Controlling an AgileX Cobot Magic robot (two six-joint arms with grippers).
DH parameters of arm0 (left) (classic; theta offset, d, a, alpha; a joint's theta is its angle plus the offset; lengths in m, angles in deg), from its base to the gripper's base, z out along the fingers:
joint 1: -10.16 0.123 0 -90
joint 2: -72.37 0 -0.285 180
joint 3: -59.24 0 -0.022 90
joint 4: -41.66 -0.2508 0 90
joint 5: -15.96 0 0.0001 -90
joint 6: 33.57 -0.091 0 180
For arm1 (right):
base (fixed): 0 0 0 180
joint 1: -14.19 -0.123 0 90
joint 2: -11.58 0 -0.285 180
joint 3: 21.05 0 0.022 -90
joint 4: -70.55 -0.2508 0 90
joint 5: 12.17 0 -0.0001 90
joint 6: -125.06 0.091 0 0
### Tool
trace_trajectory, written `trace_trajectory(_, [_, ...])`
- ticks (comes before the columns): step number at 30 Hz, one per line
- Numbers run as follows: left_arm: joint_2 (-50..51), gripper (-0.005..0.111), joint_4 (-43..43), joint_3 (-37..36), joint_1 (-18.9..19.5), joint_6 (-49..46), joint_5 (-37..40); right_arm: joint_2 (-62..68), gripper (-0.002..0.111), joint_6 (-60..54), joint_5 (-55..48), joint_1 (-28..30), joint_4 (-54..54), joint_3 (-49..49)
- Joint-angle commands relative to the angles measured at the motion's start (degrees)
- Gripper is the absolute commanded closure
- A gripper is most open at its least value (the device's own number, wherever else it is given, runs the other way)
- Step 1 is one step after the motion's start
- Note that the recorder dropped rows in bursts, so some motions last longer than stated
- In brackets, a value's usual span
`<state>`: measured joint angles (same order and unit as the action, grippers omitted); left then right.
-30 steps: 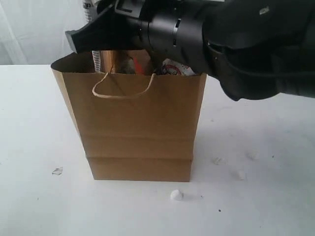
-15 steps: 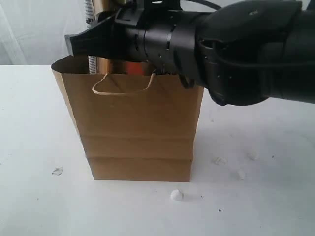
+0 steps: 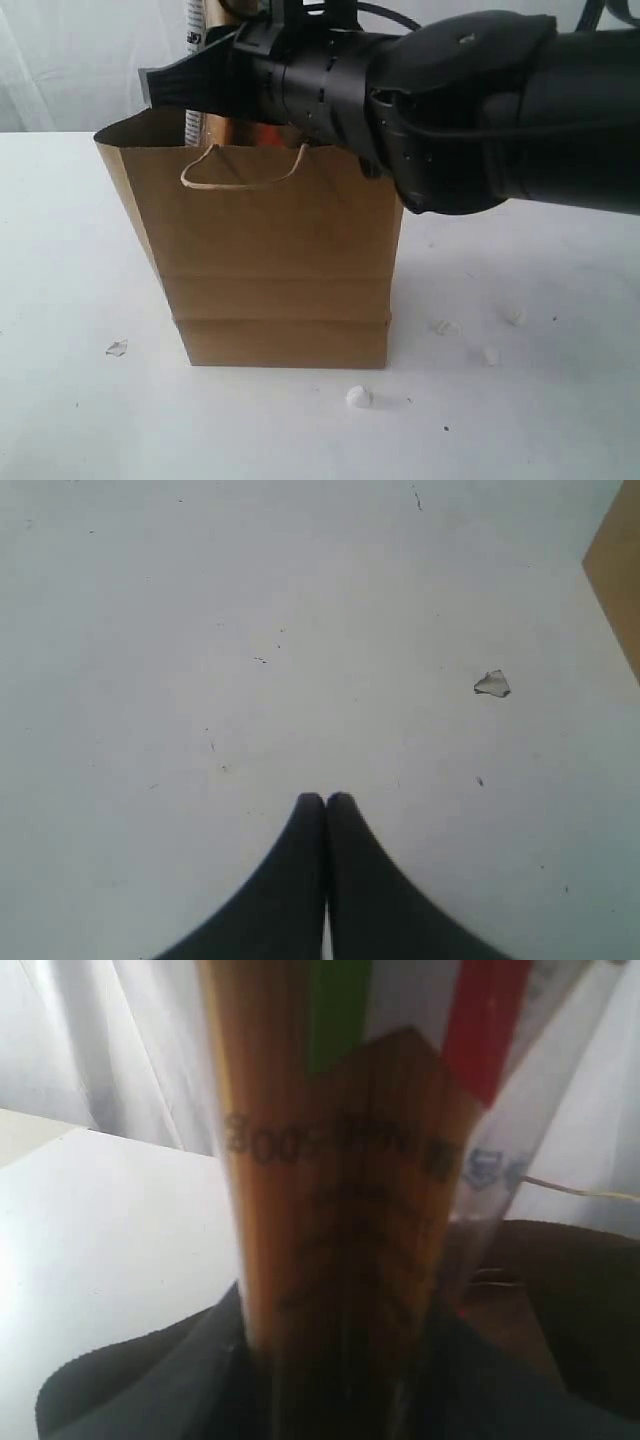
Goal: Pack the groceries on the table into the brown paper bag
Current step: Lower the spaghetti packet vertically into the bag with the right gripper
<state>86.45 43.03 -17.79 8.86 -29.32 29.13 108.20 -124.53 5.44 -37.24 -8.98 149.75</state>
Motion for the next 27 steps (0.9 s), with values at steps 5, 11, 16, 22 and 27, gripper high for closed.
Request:
trace_trajectory(5, [-0.25, 0.107, 0.28, -0.18, -0.1, 0.45, 0.15, -4.43, 0.108, 6.86, -1.1, 0.18, -0.28, -0.57])
trace_trajectory(11, [-0.25, 0.107, 0.28, -0.18, -0.1, 0.45, 0.15, -4.17, 0.108, 12.89, -0.23, 0.18, -0.17, -0.57])
trace_trajectory(16, [-0.25, 0.107, 0.28, -0.18, -0.1, 0.45, 0.15, -1.97, 0.108, 12.79, -0.15, 0.18, -0.17, -0.57])
trace_trajectory(22, [-0.25, 0.107, 0.28, -0.18, -0.1, 0.45, 0.15, -1.32, 0.108, 4.33, 2.05, 0.18, -0.17, -0.57])
trace_trajectory(27, [-0.25, 0.107, 0.28, -0.18, -0.1, 0.45, 0.15, -1.32, 0.108, -3.29, 6.55, 0.18, -0.39, -0.57])
